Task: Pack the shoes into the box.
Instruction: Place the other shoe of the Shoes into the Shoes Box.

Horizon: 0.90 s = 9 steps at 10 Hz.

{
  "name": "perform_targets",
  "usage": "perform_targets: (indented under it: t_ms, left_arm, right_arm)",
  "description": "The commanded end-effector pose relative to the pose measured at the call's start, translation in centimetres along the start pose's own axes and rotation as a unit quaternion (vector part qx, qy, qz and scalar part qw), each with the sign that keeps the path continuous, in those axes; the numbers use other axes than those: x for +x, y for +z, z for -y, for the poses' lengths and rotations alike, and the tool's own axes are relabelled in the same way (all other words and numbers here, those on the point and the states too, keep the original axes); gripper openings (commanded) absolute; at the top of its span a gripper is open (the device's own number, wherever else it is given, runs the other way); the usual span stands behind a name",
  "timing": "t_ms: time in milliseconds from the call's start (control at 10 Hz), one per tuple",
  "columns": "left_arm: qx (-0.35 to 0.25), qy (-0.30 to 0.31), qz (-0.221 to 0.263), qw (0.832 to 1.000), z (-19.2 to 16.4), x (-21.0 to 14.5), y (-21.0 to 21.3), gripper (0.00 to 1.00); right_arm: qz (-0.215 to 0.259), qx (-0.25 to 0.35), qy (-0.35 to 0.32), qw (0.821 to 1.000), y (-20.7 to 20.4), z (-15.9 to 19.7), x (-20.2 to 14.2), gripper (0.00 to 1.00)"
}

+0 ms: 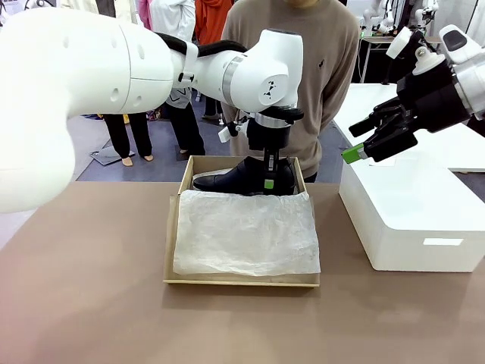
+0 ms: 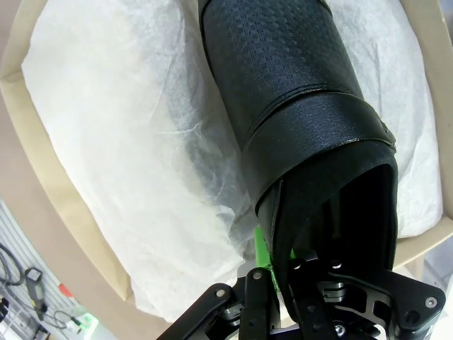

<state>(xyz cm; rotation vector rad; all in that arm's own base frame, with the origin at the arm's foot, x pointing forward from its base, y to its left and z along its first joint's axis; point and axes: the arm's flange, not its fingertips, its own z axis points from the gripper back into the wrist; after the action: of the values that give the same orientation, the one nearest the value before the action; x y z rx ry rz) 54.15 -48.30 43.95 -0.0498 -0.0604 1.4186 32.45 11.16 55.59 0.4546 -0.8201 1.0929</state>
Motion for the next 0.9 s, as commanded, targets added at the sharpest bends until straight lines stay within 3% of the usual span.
perform_targets:
  t_ms: [0,300,800]
  left_arm:
    - [-0.008,0.032,0.015,0.999,-0.3,0.2,0.1,0.00]
    - [-0.007,0.029,0.016,0.999,-0.4,0.2,-0.1,0.00]
    - [-0.023,0.033,0.024,0.999,-0.6,0.2,1.7,0.96]
  right_arm:
    - [0.012,0.007,0.010,1.000,-0.2,0.3,0.0,1.00]
    - [0.012,0.007,0.010,1.000,-0.2,0.3,0.0,1.00]
    - [0.012,0.007,0.010,1.000,-0.2,0.3,0.0,1.00]
